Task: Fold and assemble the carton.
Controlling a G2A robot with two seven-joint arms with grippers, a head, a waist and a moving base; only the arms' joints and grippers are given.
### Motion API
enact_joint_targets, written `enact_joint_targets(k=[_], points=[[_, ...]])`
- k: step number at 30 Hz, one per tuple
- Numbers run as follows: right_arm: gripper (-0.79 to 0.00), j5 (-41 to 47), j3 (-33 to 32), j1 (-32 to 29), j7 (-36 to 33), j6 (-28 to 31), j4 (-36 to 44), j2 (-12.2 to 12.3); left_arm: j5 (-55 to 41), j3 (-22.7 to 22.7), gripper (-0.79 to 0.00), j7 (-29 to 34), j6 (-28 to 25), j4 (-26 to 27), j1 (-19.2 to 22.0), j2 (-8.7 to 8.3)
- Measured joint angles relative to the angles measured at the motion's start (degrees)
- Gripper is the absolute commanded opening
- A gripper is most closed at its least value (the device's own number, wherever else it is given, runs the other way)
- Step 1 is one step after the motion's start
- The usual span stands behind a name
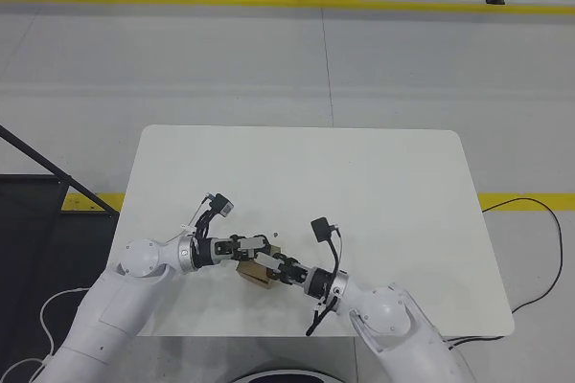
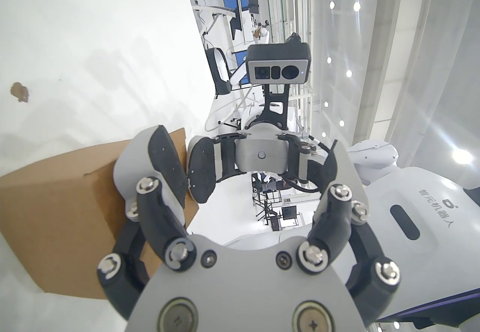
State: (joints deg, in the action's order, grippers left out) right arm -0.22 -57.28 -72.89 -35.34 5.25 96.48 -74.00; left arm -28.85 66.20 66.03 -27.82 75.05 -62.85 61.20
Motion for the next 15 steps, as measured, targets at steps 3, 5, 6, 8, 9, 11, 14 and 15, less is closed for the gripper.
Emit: enact_joint_targets(k=[3,5,6,8,9,11,14,15], points=[[0.000,0.1,0.1,0.1,0.0,0.0,-0.2,0.0,0.0,0.0,0.000,0.0,0.0,0.0,0.0,0.01],[0.000,0.2,0.0,0.1,0.4,0.6,0.0,0.0,0.0,0.0,0.000,0.0,0.0,0.0,0.0,0.03],[0.000,0.2,-0.1,0.0,0.5,0.9,0.2,0.0,0.0,-0.1,0.000,0.0,0.0,0.0,0.0,0.03],[0.000,0.1,-0.3,-0.3,0.7,1.3,0.5,0.1,0.0,-0.1,0.000,0.0,0.0,-0.1,0.1,0.04],[0.000,0.1,-0.3,-0.4,0.8,1.5,0.7,0.1,0.0,-0.1,0.000,0.0,0.0,-0.1,0.1,0.04],[0.000,0.1,-0.4,-0.5,0.7,1.6,0.7,0.2,0.0,-0.1,0.000,-0.1,0.0,-0.1,0.1,0.05],[0.000,0.0,-0.1,-0.2,-0.2,0.5,0.2,0.2,0.0,-0.1,0.000,-0.1,0.0,-0.1,0.1,0.07],[0.000,-0.1,0.0,-0.1,-0.3,0.2,0.1,0.2,0.0,-0.1,0.000,-0.1,0.0,-0.2,0.1,0.07]])
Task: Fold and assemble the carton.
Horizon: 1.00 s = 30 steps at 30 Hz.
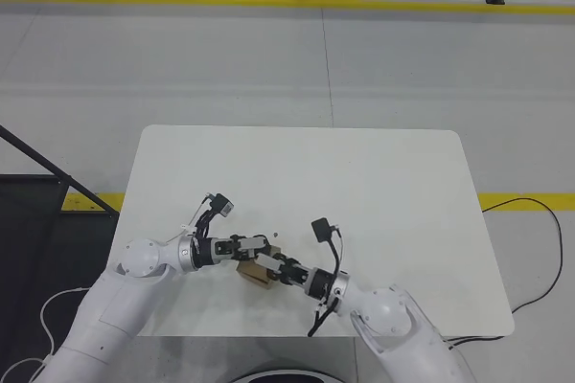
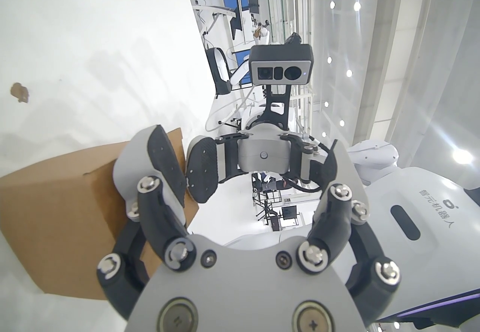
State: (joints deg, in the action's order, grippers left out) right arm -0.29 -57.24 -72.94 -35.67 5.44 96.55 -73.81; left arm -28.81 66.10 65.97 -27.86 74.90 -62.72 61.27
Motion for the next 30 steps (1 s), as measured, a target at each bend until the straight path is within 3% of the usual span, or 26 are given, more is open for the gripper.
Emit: enact_joint_targets(k=[6,16,30], points=[[0.000,-0.1,0.4,0.5,0.0,-0.2,-0.4,-0.1,0.0,0.0,0.000,0.1,0.0,-0.1,0.0,0.01],[0.000,0.9,-1.8,-2.3,3.7,4.7,2.2,0.3,-0.2,0.4,0.000,0.1,-0.4,0.7,-0.3,-0.05],[0.000,1.9,-2.5,-2.8,3.3,3.4,2.2,0.6,-5.7,4.4,0.000,3.5,-1.0,2.1,-2.2,-0.88]])
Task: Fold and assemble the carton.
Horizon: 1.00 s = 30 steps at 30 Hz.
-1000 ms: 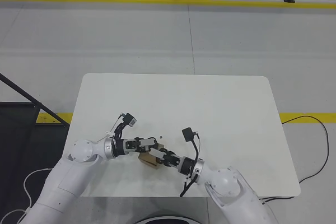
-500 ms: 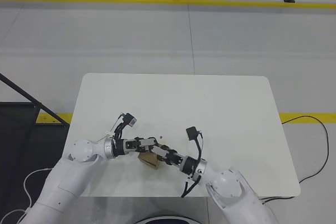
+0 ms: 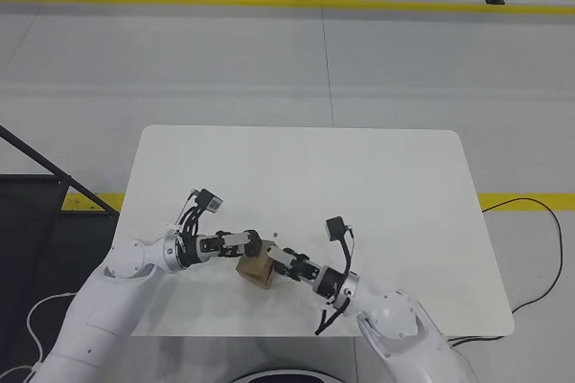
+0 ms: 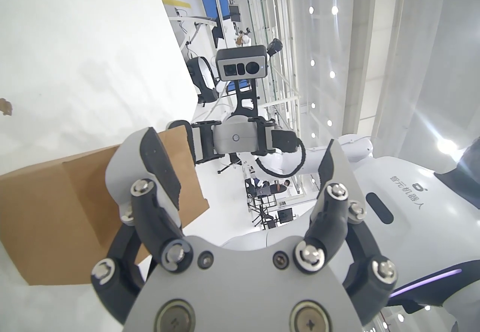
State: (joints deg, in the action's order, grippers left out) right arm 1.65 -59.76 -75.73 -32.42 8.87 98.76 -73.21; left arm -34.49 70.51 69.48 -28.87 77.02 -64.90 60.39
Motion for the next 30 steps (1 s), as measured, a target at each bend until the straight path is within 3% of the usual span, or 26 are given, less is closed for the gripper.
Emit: enact_joint_targets(k=[13,19,30], points=[[0.000,0.0,-0.8,-1.8,2.7,6.6,1.3,0.2,0.8,-0.1,0.000,-0.1,0.4,2.7,-0.5,-0.03],[0.000,-0.8,-0.2,-0.7,-1.1,3.9,0.1,0.4,1.3,-0.7,0.000,-0.4,0.7,2.6,-0.3,0.07],[0.000,-2.4,1.6,0.4,-2.5,4.6,-0.4,0.3,1.5,-1.7,0.000,0.5,1.1,0.8,1.3,0.29]])
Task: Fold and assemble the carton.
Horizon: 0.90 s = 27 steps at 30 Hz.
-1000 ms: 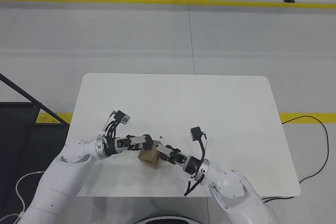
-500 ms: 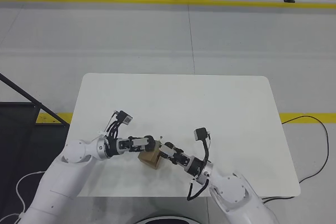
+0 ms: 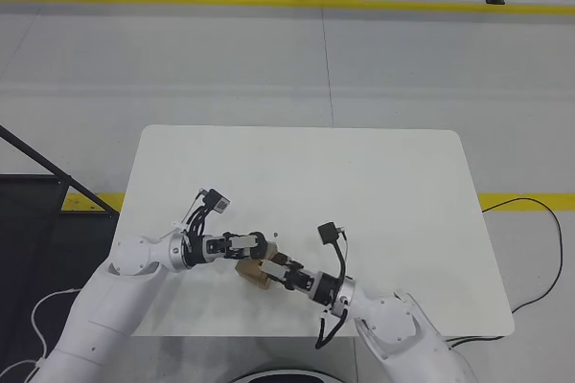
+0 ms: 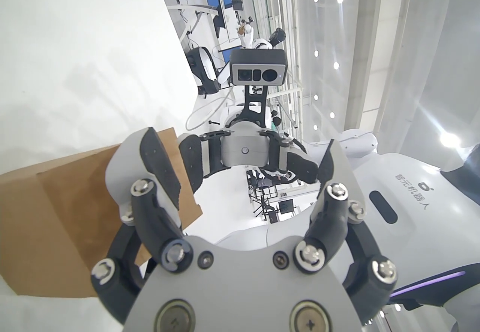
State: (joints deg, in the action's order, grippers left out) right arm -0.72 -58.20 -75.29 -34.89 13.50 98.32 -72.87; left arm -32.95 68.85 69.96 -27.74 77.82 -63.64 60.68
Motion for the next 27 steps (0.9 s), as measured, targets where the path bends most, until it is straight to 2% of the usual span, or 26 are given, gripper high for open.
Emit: enact_joint_targets(k=[27], points=[[0.000,-4.0,4.9,2.8,-1.2,0.6,-1.8,-0.5,0.2,-0.2,0.000,1.0,-0.2,-0.7,0.4,0.00]])
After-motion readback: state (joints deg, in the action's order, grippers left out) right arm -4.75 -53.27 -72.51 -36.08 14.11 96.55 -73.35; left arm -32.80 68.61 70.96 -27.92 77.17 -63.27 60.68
